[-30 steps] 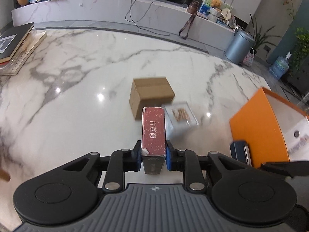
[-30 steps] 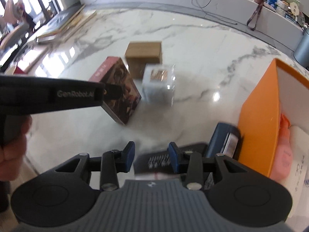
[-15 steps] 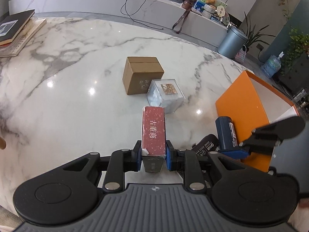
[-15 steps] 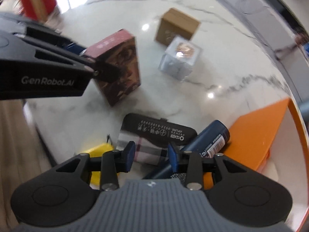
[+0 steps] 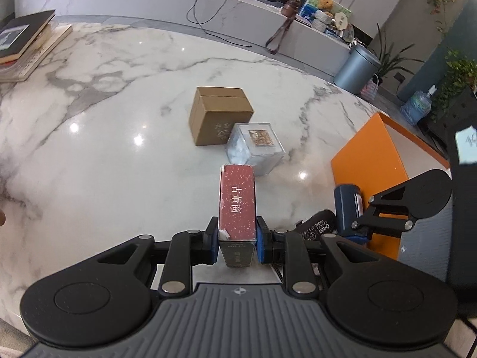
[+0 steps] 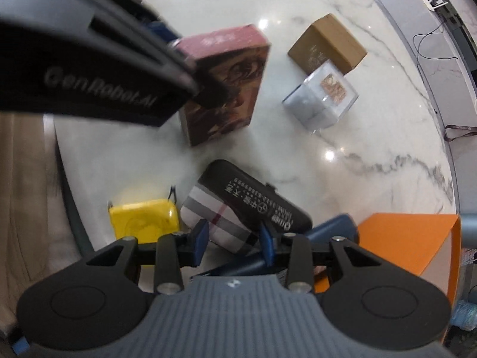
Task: Organize rigid objects
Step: 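Grasp the plaid glasses case with the right gripper while the left holds the red box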
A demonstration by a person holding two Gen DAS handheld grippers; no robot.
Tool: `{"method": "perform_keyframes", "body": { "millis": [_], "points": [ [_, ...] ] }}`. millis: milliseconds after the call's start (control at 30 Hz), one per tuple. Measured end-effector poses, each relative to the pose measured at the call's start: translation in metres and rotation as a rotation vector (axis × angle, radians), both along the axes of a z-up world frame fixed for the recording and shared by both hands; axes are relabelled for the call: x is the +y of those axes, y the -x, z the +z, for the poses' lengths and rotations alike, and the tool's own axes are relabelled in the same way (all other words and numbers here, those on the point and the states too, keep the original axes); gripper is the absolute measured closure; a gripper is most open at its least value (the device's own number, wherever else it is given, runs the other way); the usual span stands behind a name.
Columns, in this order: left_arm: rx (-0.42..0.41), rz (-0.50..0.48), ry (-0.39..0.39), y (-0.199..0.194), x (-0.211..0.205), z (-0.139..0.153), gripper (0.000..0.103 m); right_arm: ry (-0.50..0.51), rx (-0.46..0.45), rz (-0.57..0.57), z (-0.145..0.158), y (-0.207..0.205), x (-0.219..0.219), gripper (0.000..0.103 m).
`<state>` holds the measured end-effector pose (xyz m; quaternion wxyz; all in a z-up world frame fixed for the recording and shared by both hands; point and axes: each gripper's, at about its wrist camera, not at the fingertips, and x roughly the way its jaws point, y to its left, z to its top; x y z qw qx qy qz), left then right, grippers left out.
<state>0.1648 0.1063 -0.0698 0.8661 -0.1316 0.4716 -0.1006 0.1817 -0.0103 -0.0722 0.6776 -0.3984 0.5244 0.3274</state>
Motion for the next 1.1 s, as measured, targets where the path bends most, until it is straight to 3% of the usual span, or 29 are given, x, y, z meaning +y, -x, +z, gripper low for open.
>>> {"method": "perform_keyframes", "body": {
  "millis": [67,400,467,533,567,800,1100],
  "points": [
    [0.003,0.014,0.011,-0.001,0.003,0.000,0.077,-0.041,0.018,-0.036,0.001,-0.008,0.000,0.078],
    [0.012,0.089,0.075,-0.005,0.020,-0.003,0.077,-0.204,0.000,-0.160,0.002,-0.037,0.014,0.076],
    [0.013,0.093,0.090,-0.006,0.022,-0.004,0.077,-0.203,0.004,-0.137,0.003,-0.037,0.014,0.070],
    [0.011,0.085,0.090,-0.007,0.020,-0.005,0.077,-0.183,0.003,-0.120,0.004,-0.038,0.011,0.048],
    [0.010,0.079,0.088,-0.007,0.019,-0.004,0.077,-0.177,0.006,-0.112,0.004,-0.037,0.007,0.046],
    [0.002,0.055,0.066,-0.008,0.013,-0.005,0.077,-0.094,0.046,-0.053,-0.016,-0.038,-0.002,0.034],
    [0.004,0.041,0.056,-0.010,0.010,-0.006,0.077,0.000,0.094,-0.124,-0.027,-0.049,0.006,0.028]
  ]
}}
